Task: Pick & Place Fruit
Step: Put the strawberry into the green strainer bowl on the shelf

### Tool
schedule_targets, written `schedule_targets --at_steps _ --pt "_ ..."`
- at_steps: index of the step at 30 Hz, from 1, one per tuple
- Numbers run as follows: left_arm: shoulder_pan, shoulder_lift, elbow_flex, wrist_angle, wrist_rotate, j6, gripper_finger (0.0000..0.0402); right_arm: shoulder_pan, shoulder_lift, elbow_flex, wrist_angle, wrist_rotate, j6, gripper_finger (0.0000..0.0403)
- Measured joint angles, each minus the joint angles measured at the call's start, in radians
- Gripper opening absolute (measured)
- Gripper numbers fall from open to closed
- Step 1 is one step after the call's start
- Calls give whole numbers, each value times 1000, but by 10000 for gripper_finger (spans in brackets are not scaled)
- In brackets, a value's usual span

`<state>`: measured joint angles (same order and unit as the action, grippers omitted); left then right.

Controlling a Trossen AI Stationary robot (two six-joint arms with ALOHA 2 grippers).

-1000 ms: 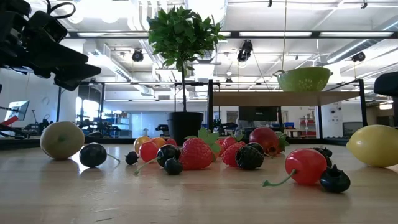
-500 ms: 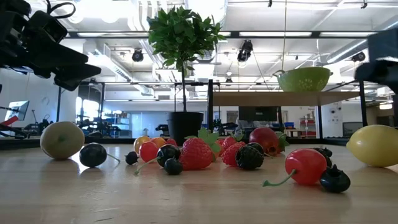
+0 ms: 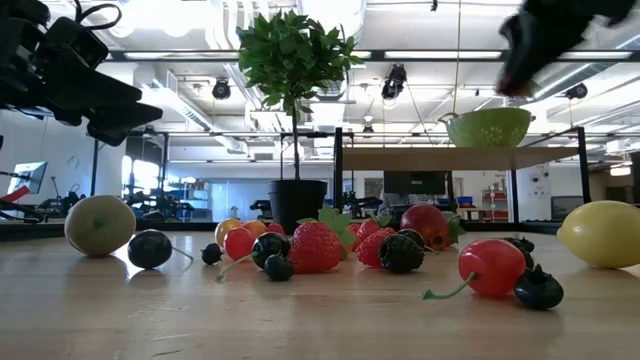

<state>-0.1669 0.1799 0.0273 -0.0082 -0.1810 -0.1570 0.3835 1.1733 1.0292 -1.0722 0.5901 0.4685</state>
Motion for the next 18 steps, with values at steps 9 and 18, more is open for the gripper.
schedule_targets --at_steps 9,18 --pt "0 0 0 0 0 0 229 -380 -125 166 5 53 -187 136" --pt "0 0 0 0 0 0 229 -738 -80 293 13 -124 -348 139"
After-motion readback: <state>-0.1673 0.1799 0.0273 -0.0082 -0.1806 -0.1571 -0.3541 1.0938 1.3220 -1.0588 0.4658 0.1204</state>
